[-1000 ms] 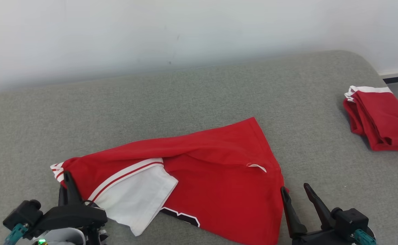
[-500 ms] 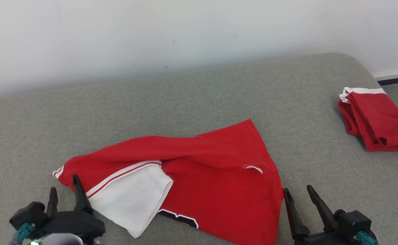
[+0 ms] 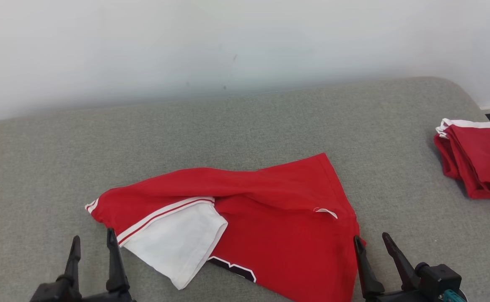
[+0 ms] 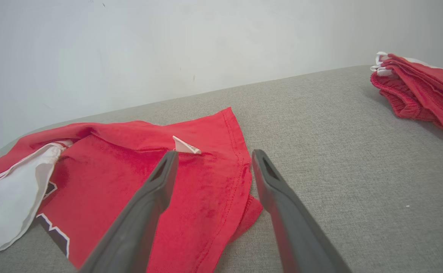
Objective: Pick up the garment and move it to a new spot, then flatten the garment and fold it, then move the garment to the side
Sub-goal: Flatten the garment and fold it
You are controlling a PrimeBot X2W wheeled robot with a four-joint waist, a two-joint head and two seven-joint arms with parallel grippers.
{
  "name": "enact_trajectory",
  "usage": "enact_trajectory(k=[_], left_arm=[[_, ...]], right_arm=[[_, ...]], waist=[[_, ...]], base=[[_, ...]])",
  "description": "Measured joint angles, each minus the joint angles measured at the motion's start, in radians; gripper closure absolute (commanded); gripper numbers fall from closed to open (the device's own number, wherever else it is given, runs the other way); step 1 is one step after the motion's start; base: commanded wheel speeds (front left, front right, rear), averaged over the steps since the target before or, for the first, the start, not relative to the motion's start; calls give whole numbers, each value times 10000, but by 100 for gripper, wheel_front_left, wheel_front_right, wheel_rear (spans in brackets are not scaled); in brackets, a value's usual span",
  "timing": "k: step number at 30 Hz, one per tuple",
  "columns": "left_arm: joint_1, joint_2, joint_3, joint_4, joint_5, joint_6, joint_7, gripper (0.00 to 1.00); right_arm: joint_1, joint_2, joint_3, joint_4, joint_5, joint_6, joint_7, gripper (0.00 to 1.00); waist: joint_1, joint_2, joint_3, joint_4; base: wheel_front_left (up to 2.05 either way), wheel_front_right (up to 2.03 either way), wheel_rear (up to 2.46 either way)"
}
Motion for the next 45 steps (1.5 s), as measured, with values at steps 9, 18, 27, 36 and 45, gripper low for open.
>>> enact_trajectory(k=[9, 18, 27, 36, 45], left_arm=[[1432, -180, 192, -840, 1139, -780, 0, 0], [2116, -360, 895, -1421, 1248, -1191, 0, 0], [2575, -378, 1519, -1542, 1618, -1710, 0, 0], [2614, -380, 1664, -1534, 1664, -1866, 0, 0], [2621, -382, 1632, -1507, 1624, -1912, 0, 0]], right_arm=[[99, 54, -10, 86, -2, 0, -8, 0], [345, 132, -286, 196, 63, 0, -12, 0], [523, 201, -508, 274, 2, 0, 19, 0], [597, 228, -650, 138, -86, 0, 96, 0], [649, 192, -782, -67, -280, 0, 125, 0]], waist=[[0, 0, -318, 182], [0, 0, -590, 353], [0, 0, -974, 506], [0, 0, -1025, 550], [0, 0, -1009, 531]], base=[[0, 0, 0], [0, 0, 0], [0, 0, 0], [0, 0, 0], [0, 0, 0]])
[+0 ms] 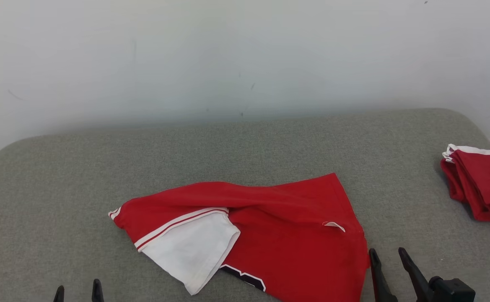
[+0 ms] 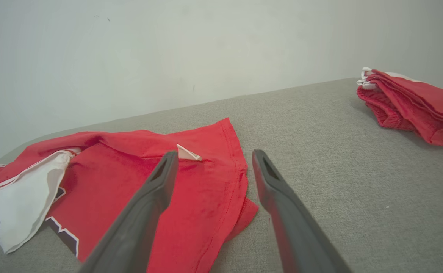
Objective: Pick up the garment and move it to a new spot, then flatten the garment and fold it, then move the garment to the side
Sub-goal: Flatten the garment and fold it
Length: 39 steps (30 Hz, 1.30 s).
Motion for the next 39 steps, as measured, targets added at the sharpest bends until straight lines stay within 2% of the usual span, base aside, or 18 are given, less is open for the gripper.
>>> enact_trajectory(k=[11, 27, 33, 39], left_arm=[[-4, 0, -140, 221, -29, -13, 0, 0], [-35, 0, -351, 447, -52, -40, 0, 0], [-369, 2, -1187, 1267, -282, -157, 0, 0], [-1478, -15, -2477, 2606, -1333, -198, 1064, 0]], right_arm=[[130, -59, -360, -759, -926, 0, 71, 0], [353, -67, -520, -1402, -1035, 0, 518, 0], [76, -182, -397, -1269, -635, 0, 1300, 0], [-786, -545, -447, -811, -199, 0, 2809, 0]], waist=[[1, 0, -2, -59], [1, 0, 23, -29], [1, 0, 110, -26], [1, 0, 270, -77]], base=[[0, 0, 0], [0, 0, 0], [0, 0, 0], [0, 0, 0]])
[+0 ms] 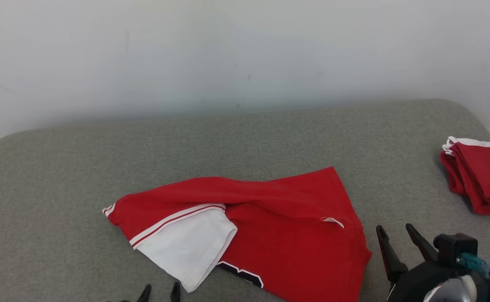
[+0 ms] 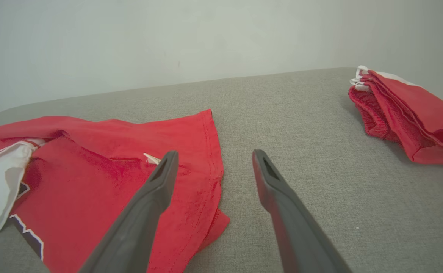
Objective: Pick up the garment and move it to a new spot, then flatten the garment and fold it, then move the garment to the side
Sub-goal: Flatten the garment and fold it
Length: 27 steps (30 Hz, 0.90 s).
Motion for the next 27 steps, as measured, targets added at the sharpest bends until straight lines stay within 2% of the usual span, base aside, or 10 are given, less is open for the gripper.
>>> enact_trajectory(k=[2, 5, 7, 19, 20, 23, 25, 26, 27], left_arm=[[-349, -2, -255, 403, -510, 31, 610, 0], [-721, 2, -550, 1053, -1020, 560, 1546, 0], [-999, 10, -792, 1223, -1120, 752, 1854, 0], [-1894, -2, -1239, 1774, -1195, 1459, 1747, 0], [-1924, -2, -1275, 1822, -1218, 1459, 1760, 4], [-2048, 15, -1373, 1921, -1346, 1425, 1843, 42], [-2077, 8, -1453, 1952, -1369, 1427, 1879, 78], [-2086, 10, -1482, 1971, -1384, 1427, 1881, 100], [-2106, 12, -1507, 1990, -1407, 1423, 1881, 100]], right_arm=[[-281, -56, -52, 194, 40, 0, 439, 0], [-675, -86, -69, 489, 48, 0, 1007, 0], [-917, -100, -29, 593, 50, 0, 1141, 0], [-1627, -132, 104, 963, 44, 0, 1352, 0], [-1663, -132, 100, 1032, 40, 0, 1434, 0], [-1822, -127, 0, 1252, -71, 0, 1778, 0], [-1980, -123, -58, 1423, -171, 0, 2104, 0], [-2074, -111, -75, 1505, -192, 0, 2299, 0], [-2160, -94, -88, 1557, -224, 0, 2451, 0]], waist=[[1, 0, 74, -24], [0, 0, 199, -80], [0, 0, 289, -134], [1, 0, 987, -343], [1, 0, 1023, -349], [0, 0, 1099, -350], [0, 0, 1136, -334], [0, 0, 1153, -323], [0, 0, 1172, -309]], base=[[0, 0, 0], [0, 0, 0], [0, 0, 0], [0, 0, 0], [0, 0, 0], [0, 0, 0], [0, 0, 0], [0, 0, 0], [0, 0, 0]])
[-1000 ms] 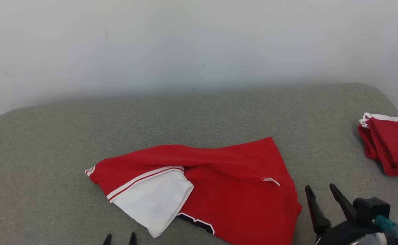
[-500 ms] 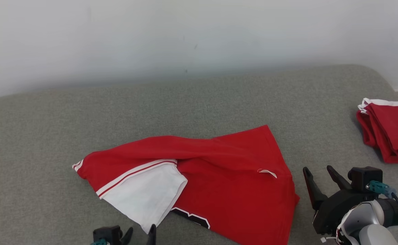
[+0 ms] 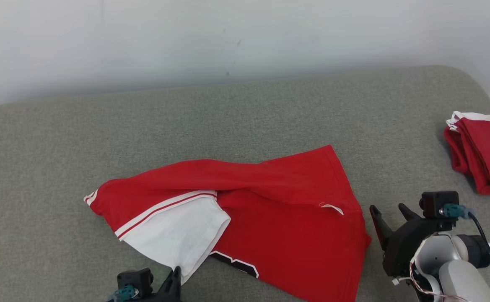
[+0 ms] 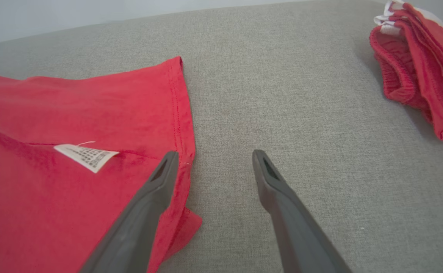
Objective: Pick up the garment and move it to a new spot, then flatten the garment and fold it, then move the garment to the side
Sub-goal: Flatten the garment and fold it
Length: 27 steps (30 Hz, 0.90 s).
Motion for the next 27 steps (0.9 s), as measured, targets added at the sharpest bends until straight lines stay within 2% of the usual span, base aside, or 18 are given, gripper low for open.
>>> enact_trajectory(k=[8, 12, 16, 27], left_arm=[[-156, 6, -127, 153, -40, -75, -136, 100], [-186, 10, -184, 201, -44, -88, -221, 100], [-191, 25, -234, 188, -44, -90, -311, 100], [-191, 127, -247, 75, -113, -73, -393, 100]], right_arm=[[-1147, 368, -362, 1026, -69, 0, 1592, 0], [-1512, 468, -784, 1778, -535, 0, 2282, 0], [-1749, 589, -1009, 2190, -849, 0, 2382, 0], [-2059, 713, -476, 2830, -1237, 0, 2485, 0]], waist=[[0, 0, 131, 213], [0, 0, 166, 364], [0, 0, 200, 536], [0, -1, 372, 717]], base=[[0, 0, 0], [0, 0, 0], [0, 0, 0], [0, 0, 0]])
